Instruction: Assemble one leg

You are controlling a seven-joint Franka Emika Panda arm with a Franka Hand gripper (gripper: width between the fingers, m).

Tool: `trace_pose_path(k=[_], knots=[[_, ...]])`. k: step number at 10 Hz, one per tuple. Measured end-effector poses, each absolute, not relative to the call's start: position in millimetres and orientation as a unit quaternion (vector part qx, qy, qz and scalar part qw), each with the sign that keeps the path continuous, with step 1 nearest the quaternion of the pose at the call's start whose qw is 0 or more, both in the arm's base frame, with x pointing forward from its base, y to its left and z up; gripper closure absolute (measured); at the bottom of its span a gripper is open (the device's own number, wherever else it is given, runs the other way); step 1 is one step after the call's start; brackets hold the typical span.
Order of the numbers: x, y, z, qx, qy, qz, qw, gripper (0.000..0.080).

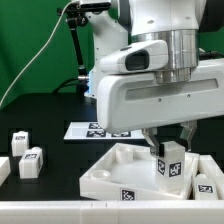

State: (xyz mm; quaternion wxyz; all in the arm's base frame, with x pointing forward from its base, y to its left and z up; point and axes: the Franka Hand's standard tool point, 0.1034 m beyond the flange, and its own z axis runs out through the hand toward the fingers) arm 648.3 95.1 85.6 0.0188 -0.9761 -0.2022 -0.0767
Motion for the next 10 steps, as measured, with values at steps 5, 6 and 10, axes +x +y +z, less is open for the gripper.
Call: trace_pose_path(k=[5,6,10], knots=[[647,103,84.7,-0.996,-0.006,-0.083,0.04,0.0517],[647,105,84.5,-0.995,0.04,-0.084,0.044,0.0517],[644,111,83.5,-0.952,0.293,-0.071,0.052,0.0517]])
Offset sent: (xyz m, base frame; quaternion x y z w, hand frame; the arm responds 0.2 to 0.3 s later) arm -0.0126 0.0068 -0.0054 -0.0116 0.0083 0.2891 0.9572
